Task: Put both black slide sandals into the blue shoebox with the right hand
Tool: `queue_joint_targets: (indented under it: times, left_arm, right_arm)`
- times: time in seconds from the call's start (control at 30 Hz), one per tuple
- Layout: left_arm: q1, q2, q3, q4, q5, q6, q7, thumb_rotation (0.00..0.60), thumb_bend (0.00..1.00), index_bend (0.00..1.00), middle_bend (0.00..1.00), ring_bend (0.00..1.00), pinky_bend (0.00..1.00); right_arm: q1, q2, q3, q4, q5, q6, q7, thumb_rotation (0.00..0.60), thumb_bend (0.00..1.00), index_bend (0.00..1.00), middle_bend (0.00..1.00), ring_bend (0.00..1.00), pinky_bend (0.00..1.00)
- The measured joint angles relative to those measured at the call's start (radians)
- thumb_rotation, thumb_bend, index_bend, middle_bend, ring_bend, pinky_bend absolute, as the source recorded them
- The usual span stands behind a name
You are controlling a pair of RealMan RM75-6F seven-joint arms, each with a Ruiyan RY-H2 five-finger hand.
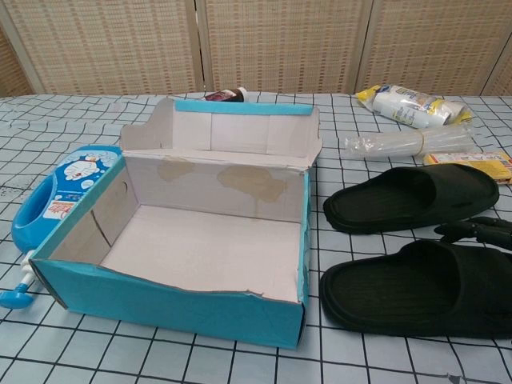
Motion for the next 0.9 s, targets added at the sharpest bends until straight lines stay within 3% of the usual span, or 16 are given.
queue_joint_targets:
  times: [0.3, 0.43, 0.53, 0.7, 0.9]
  left_arm:
    - [0.000, 0.000, 0.000, -0.002, -0.001, 0.000, -0.004, 0.600, 0.62, 0.29, 0.13, 0.15, 0.36]
    - [0.000, 0.001, 0.000, -0.001, 0.001, 0.002, -0.004, 0.600, 0.62, 0.29, 0.13, 0.15, 0.36]
    - [0.000, 0.001, 0.000, -0.002, 0.000, 0.001, -0.009, 0.600, 0.62, 0.29, 0.13, 0.15, 0.36]
    - [0.000, 0.001, 0.001, -0.001, -0.001, -0.002, -0.005, 0.600, 0.62, 0.29, 0.13, 0.15, 0.36]
    - [-0.001, 0.001, 0.001, -0.001, -0.001, -0.003, -0.004, 0.600, 0.62, 0.29, 0.13, 0.15, 0.36]
  right_arm:
    - [0.008, -0.016, -0.007, 0.014, 0.022, -0.020, -0.012, 0.600, 0.02, 0.04, 0.10, 0.00, 0.13]
    - [0.010, -0.021, -0.007, 0.016, 0.035, -0.024, -0.019, 0.600, 0.02, 0.10, 0.10, 0.00, 0.13]
    - [0.009, -0.023, -0.006, 0.015, 0.039, -0.018, -0.019, 0.600, 0.02, 0.17, 0.15, 0.01, 0.14]
    - [0.000, -0.029, -0.001, 0.025, 0.044, 0.009, -0.029, 0.600, 0.02, 0.30, 0.29, 0.13, 0.24]
    - [-0.001, -0.021, -0.003, 0.026, 0.069, -0.014, -0.064, 0.600, 0.02, 0.30, 0.31, 0.14, 0.25]
